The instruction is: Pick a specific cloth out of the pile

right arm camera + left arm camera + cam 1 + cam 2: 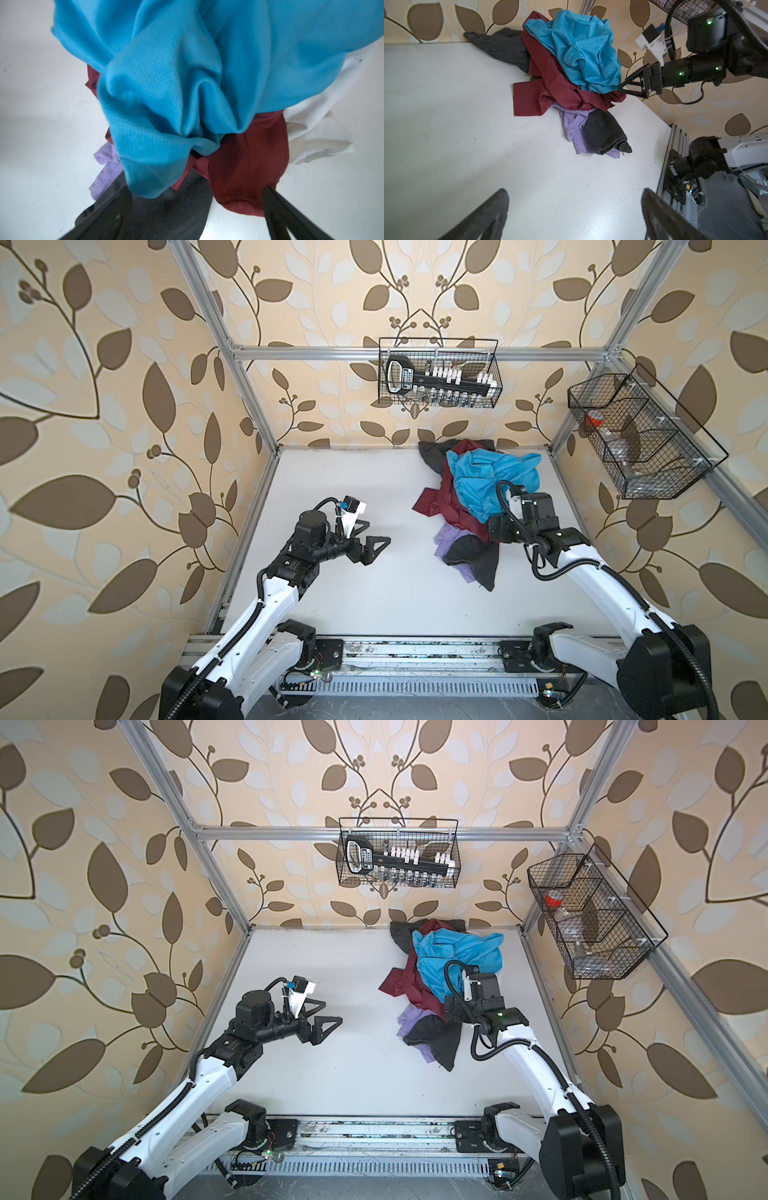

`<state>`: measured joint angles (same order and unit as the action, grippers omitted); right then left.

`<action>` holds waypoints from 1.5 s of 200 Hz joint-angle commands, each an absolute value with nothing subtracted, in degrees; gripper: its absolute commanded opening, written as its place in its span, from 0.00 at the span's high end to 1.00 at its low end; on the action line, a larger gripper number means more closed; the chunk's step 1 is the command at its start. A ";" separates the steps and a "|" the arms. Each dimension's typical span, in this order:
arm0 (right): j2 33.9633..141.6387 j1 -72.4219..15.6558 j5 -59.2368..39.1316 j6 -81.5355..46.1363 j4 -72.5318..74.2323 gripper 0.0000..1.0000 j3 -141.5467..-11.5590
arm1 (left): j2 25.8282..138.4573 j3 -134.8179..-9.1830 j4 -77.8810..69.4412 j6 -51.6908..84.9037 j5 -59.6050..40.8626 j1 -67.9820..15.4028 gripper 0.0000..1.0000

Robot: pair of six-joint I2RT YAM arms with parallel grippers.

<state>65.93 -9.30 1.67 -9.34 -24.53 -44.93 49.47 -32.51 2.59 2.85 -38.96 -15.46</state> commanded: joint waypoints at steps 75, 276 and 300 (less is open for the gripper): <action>72.93 -9.38 3.38 -8.18 -24.44 0.02 -46.85 | 48.52 -33.57 2.07 0.18 -40.08 -16.41 0.01; 83.87 -10.68 5.36 -13.97 -11.07 0.47 -43.31 | 48.48 -33.22 2.11 -0.68 -39.20 -16.52 0.01; 82.10 -10.75 6.45 -14.39 -11.46 0.79 -43.24 | 48.21 -33.22 2.11 -0.62 -39.02 -16.52 0.01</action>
